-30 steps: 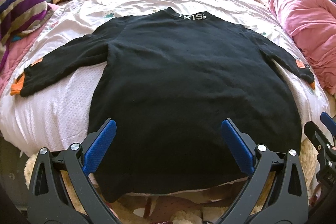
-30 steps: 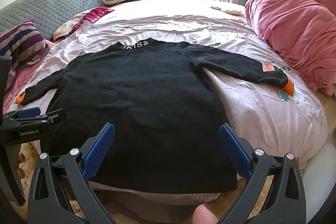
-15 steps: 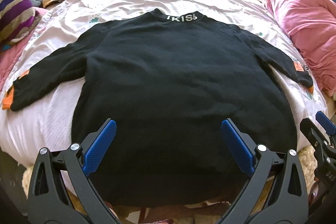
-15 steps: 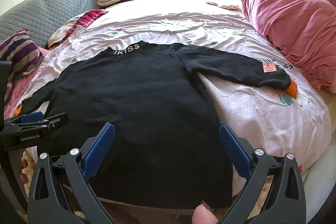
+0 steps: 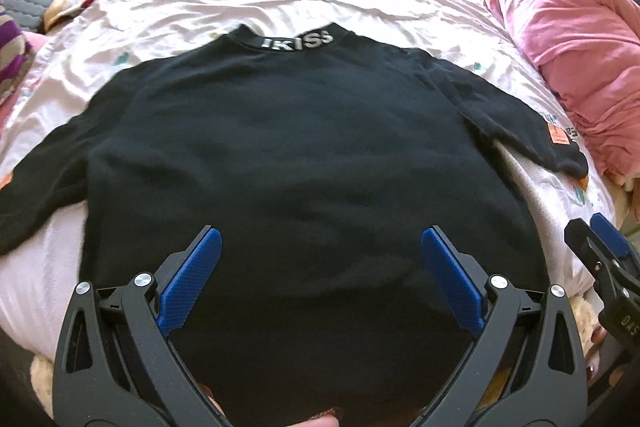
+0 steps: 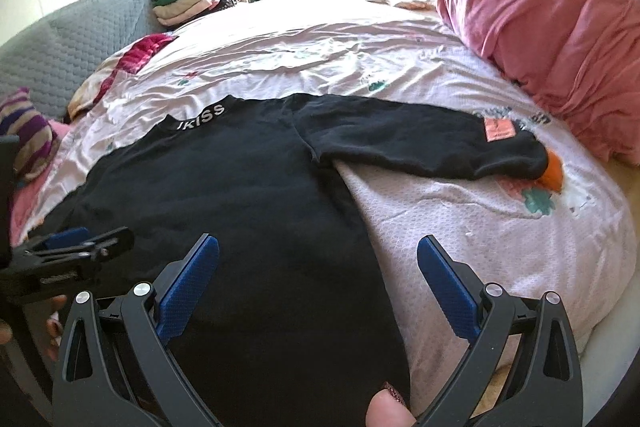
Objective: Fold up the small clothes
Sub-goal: 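Move the right tool toward the orange cuff of a sleeve, then close the right tool on the orange sleeve cuff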
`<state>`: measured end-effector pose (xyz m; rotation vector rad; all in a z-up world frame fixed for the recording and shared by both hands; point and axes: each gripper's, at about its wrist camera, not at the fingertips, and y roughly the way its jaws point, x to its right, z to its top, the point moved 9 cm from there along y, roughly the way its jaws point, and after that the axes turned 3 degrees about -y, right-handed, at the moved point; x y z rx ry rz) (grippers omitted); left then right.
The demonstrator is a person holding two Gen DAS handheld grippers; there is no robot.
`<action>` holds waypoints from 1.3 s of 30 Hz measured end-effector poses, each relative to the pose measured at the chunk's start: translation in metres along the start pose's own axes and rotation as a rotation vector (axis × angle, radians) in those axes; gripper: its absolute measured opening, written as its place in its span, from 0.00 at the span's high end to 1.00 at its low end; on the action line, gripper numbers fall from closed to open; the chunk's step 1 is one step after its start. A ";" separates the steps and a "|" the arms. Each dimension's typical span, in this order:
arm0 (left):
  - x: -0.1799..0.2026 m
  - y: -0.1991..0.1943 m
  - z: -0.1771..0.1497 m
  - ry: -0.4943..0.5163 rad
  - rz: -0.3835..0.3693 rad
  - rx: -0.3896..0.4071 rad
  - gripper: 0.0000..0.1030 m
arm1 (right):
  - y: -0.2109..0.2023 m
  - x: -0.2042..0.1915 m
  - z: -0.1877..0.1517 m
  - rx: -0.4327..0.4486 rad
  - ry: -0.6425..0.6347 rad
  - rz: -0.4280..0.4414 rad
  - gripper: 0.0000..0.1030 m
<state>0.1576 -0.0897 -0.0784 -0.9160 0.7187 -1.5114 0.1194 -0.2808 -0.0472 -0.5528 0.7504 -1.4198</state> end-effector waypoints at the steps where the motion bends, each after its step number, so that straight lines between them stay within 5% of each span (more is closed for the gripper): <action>1: 0.003 0.003 0.003 0.001 0.005 -0.001 0.09 | 0.004 0.004 0.001 -0.008 0.015 0.011 0.04; 6: 0.022 0.038 0.009 0.010 -0.051 -0.082 0.09 | 0.027 0.044 0.012 -0.042 0.086 -0.032 0.04; 26: 0.082 0.089 0.093 0.132 -0.023 -0.030 0.09 | 0.036 0.172 0.046 0.014 0.342 -0.196 0.04; 39: 0.111 0.114 0.114 0.139 -0.055 -0.057 0.09 | 0.045 0.235 0.027 -0.008 0.598 -0.184 0.04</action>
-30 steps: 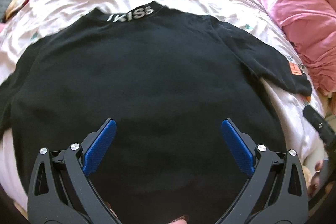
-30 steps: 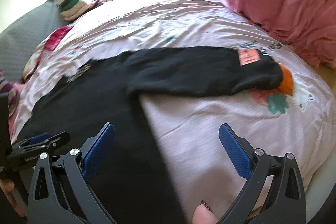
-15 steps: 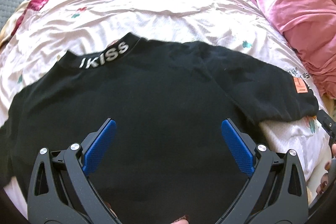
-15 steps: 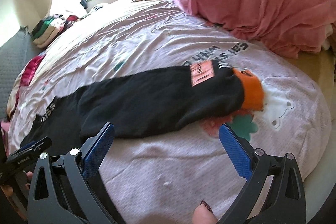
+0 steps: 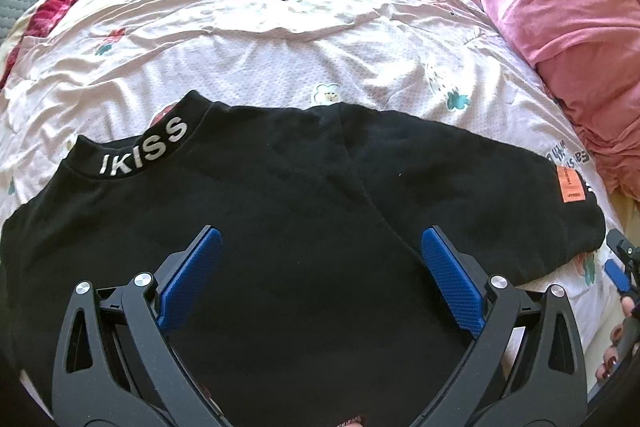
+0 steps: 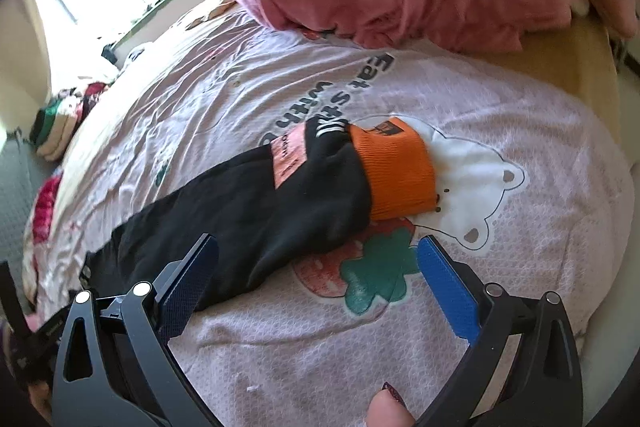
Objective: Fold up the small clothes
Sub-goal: 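Close the right tool on the orange sleeve cuff, then lift the sleeve with the right tool and fold it across the shirt body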
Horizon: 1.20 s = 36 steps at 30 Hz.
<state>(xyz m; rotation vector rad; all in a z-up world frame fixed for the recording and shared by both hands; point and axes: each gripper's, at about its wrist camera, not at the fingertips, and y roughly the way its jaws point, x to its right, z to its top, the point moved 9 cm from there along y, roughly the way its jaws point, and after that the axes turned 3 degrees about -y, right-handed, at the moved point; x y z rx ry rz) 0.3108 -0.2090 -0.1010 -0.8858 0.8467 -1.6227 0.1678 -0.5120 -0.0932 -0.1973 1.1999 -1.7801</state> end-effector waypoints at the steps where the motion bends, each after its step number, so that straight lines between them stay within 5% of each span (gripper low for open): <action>1: 0.001 0.001 0.001 -0.001 -0.001 0.000 0.09 | 0.003 0.002 0.000 -0.003 0.017 0.008 0.04; 11: 0.010 0.009 0.010 -0.003 0.001 0.004 0.09 | 0.023 0.013 0.012 0.007 0.163 0.079 0.07; 20: 0.009 0.017 0.008 -0.026 0.004 -0.015 0.09 | 0.036 0.028 0.036 0.075 0.314 0.164 0.31; 29: 0.000 -0.002 0.003 -0.059 -0.003 0.010 0.09 | 0.031 0.035 0.046 0.154 0.345 0.228 0.82; 36: -0.009 -0.022 0.005 -0.100 -0.015 0.042 0.09 | 0.002 0.012 0.054 0.237 0.248 0.264 0.84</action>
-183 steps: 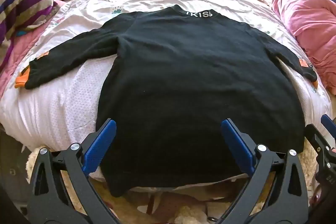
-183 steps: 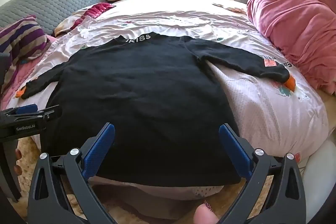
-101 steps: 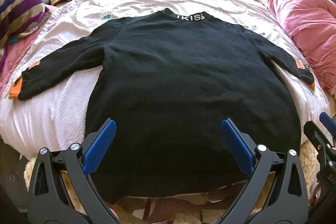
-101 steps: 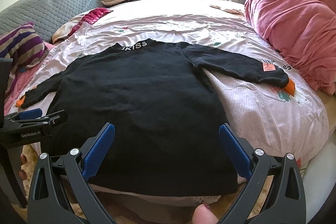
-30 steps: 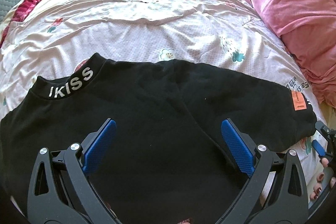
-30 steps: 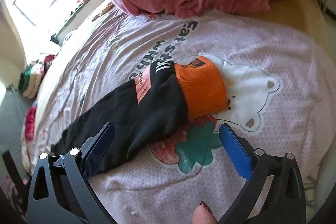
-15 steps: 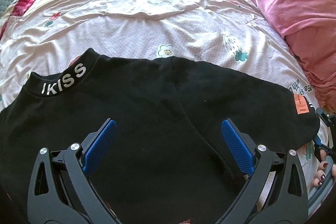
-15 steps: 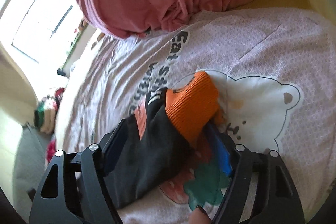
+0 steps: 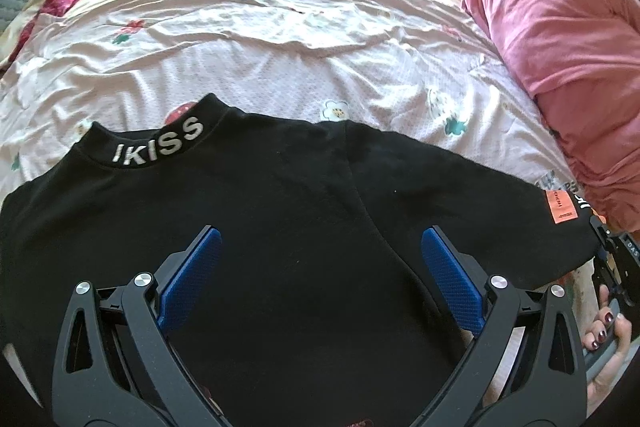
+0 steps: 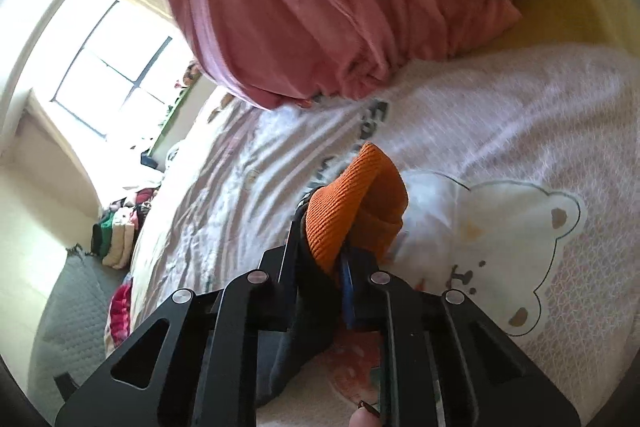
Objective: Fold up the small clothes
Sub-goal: 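Lift the sleeve with the right tool and fold it across the shirt body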
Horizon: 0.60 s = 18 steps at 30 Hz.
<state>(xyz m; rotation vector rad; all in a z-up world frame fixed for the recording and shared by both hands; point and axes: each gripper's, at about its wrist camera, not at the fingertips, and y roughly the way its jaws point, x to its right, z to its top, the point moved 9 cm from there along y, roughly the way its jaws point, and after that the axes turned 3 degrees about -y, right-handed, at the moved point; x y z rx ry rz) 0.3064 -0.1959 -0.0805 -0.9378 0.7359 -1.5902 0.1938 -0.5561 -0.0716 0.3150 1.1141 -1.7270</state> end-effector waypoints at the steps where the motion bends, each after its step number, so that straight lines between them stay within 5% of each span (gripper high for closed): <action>1: -0.002 -0.005 0.001 -0.005 -0.002 0.008 0.09 | -0.003 -0.008 0.001 0.008 -0.022 0.013 0.84; 18: -0.054 -0.053 0.003 -0.128 -0.011 0.059 0.09 | -0.022 -0.161 -0.036 -0.039 -0.387 0.203 0.85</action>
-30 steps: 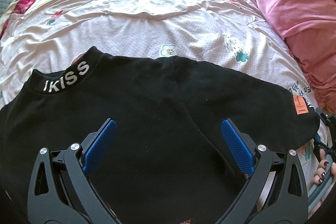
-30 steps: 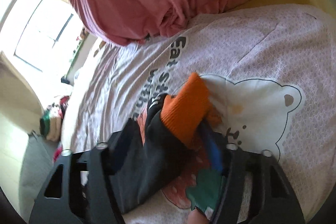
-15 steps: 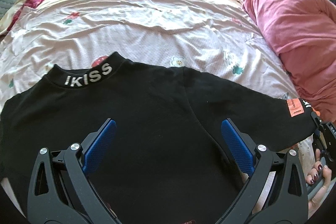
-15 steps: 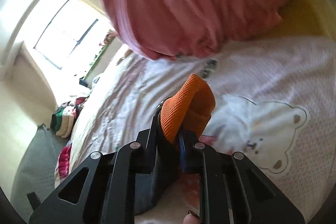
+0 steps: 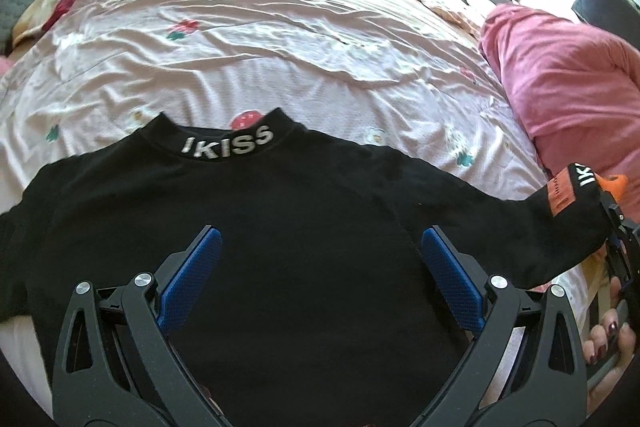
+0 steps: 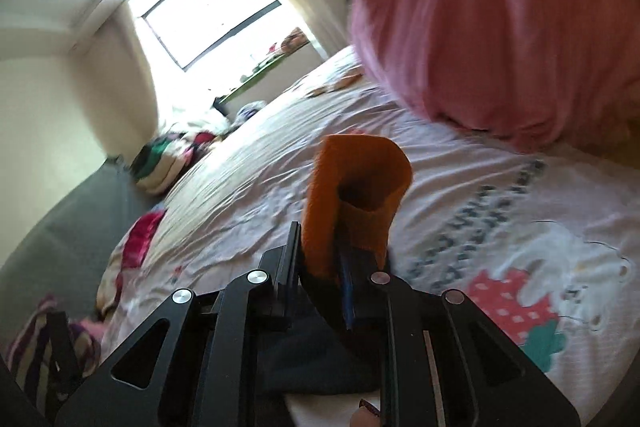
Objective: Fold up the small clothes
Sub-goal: 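Lift the sleeve with the right tool and fold it across the shirt body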
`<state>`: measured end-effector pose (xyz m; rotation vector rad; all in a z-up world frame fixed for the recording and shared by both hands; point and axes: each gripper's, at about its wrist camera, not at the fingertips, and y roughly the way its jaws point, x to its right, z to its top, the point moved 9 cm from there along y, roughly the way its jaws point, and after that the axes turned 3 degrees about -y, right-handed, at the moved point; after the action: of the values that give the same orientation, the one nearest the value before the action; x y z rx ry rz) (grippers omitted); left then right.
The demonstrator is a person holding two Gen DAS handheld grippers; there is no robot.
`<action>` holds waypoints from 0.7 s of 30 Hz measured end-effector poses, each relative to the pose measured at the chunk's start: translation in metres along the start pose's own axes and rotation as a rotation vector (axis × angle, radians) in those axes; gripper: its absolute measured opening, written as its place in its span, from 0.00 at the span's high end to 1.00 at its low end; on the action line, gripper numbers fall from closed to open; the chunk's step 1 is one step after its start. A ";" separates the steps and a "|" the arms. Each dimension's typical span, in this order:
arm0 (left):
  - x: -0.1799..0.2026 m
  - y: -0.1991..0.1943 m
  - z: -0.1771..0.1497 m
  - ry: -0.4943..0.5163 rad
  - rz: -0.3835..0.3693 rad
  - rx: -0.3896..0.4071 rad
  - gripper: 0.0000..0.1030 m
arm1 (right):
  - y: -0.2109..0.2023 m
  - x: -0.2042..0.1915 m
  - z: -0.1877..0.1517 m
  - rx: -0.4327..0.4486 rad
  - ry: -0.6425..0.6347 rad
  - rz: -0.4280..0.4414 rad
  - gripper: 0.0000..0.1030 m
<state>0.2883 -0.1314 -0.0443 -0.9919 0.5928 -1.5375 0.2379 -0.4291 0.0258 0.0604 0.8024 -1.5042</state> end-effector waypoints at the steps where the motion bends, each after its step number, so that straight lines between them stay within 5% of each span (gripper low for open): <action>1: -0.005 -0.002 0.001 -0.010 0.000 0.004 0.09 | 0.001 -0.010 -0.002 -0.007 -0.020 0.015 0.85; 10: -0.060 -0.022 0.003 -0.121 0.023 0.028 0.09 | 0.029 -0.117 -0.038 -0.118 -0.195 0.151 0.84; 21: -0.115 -0.033 0.000 -0.195 0.062 0.038 0.09 | 0.061 -0.192 -0.085 -0.220 -0.351 0.255 0.82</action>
<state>0.2691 -0.0133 -0.0477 -1.0708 0.4511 -1.3739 0.2818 -0.2151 0.0320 -0.2510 0.6429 -1.1374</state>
